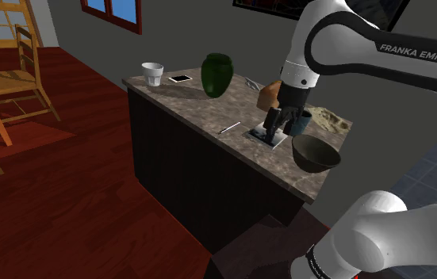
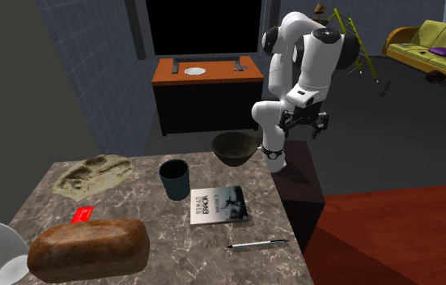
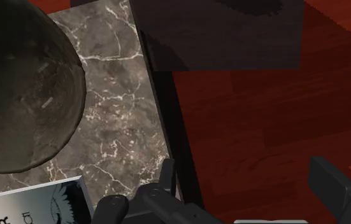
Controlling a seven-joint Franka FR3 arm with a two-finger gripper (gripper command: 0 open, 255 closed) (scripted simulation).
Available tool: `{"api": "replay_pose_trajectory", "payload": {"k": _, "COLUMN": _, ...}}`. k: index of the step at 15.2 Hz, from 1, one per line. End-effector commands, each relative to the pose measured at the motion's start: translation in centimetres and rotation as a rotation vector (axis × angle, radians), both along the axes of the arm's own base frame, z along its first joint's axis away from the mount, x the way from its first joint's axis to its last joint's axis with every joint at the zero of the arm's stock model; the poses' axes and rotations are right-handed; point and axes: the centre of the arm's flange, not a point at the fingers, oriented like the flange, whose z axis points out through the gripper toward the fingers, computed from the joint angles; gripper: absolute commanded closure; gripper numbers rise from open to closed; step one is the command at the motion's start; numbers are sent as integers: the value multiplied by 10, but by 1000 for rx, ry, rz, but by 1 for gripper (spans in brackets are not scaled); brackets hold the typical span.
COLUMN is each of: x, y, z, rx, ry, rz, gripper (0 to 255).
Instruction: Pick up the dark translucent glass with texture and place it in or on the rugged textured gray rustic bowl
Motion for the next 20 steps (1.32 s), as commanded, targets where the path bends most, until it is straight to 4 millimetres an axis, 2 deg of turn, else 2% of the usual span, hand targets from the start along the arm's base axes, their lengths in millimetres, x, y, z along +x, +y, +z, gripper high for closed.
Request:
{"api": "replay_pose_trajectory", "payload": {"k": 1, "x": 0, "y": 0, "z": 0, "rx": 0, "ry": 0, "rz": 0, "gripper": 0}}
{"api": "replay_pose_trajectory", "payload": {"k": 20, "x": 97, "y": -220, "z": -39, "rx": -70, "ry": 32, "rz": -26, "gripper": 0}}
